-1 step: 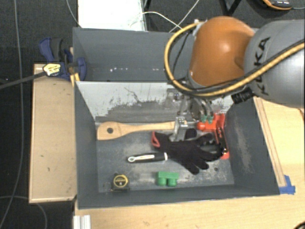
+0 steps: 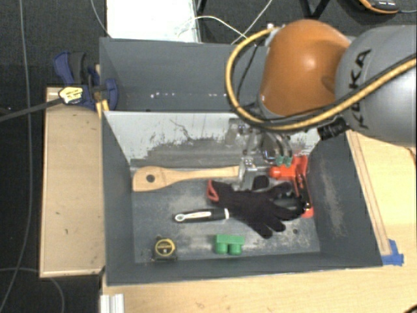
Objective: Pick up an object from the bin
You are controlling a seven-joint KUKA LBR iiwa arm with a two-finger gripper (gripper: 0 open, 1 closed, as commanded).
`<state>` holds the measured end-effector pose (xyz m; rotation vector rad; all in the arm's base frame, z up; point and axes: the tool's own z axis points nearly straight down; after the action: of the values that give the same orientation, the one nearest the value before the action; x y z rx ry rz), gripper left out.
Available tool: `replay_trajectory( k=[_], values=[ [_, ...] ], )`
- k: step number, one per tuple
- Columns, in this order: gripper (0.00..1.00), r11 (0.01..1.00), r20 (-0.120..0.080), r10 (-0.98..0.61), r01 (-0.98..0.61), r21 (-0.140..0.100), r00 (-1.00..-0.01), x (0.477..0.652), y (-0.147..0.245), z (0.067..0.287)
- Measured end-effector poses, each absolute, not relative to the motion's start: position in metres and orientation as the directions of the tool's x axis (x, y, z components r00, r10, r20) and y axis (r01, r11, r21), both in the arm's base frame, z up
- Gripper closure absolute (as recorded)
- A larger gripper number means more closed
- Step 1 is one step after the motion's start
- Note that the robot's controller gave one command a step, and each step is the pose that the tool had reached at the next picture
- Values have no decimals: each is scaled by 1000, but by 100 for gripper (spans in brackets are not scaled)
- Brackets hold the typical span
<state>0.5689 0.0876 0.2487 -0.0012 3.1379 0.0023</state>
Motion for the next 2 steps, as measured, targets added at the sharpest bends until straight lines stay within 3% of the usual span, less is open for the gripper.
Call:
replay_trajectory(
  k=[1, 2],
  values=[
    [0, 985, -6, 171, 171, 3, -985, 546, 25, 97],
    [0, 995, -13, 98, 98, 6, -995, 553, 9, 70]
  ],
)
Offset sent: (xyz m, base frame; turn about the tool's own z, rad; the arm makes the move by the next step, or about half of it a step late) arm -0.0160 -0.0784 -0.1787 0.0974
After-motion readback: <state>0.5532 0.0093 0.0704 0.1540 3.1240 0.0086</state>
